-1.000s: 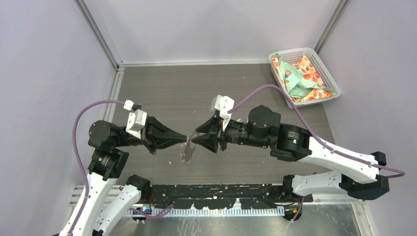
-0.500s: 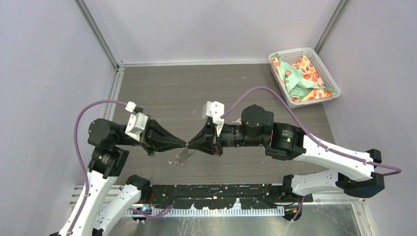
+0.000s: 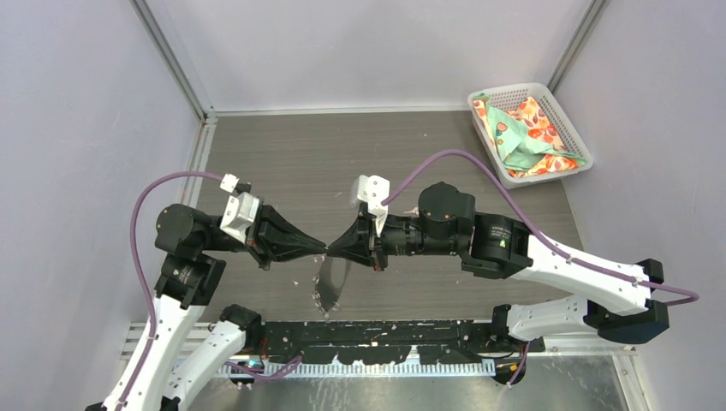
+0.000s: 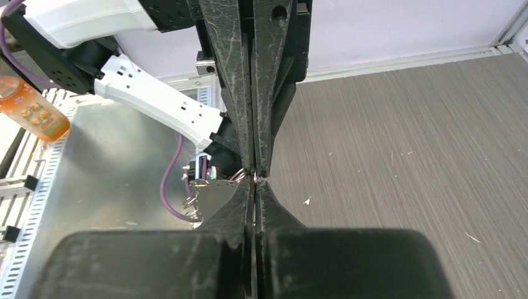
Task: Put the keys on the keyring
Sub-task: Adjust the keyring.
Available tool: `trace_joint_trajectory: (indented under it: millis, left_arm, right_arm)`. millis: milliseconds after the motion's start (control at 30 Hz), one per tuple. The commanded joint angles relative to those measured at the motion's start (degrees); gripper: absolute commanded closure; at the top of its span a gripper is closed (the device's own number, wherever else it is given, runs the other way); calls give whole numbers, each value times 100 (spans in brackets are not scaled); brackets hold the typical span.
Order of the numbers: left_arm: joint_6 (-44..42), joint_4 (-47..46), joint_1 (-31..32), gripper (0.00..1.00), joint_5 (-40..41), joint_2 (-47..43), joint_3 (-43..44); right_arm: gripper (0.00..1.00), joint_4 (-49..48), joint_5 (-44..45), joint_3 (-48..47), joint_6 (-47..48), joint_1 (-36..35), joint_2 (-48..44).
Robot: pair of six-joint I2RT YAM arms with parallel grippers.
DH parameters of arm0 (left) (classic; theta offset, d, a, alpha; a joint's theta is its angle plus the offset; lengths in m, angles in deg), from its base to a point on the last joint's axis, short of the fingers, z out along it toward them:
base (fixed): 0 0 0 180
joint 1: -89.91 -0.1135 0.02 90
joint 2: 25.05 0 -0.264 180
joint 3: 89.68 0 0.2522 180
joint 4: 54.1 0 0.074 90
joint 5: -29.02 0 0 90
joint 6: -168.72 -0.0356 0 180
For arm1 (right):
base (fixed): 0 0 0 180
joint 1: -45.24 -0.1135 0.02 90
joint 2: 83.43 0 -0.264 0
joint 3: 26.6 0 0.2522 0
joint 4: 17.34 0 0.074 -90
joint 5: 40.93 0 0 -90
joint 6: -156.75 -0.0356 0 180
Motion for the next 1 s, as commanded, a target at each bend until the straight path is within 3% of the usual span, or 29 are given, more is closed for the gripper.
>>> trace_joint_trajectory:
  millis: [0,67,100,167,233,500,633,967]
  left_arm:
    - [-52,-52,1,100,-15,-75,249]
    - [-95,37,6,100,14,-109,240]
    - [-97,70,5,95,48,-122,239]
    - [-113,132,0,74,82,-140,240]
    - [-169,257,1,61,153,-150,244]
    - [-616,1350,2,44,339,-245,200]
    - [-493,1413,3,44,585,-84,119]
    - [838,611,13,58,-45,281,-103]
  right_arm:
    - [99,8,502,-249,78,36,-172]
    - [99,1,526,-238,87,31,-267]
    - [99,19,529,-245,99,36,-301]
    - [99,73,535,-281,102,38,-342]
    - [99,130,520,-306,132,39,-363]
    - [99,185,398,-320,132,39,-390]
    - [99,204,273,-359,132,39,-356]
    - [99,0,210,-283,134,37,-358]
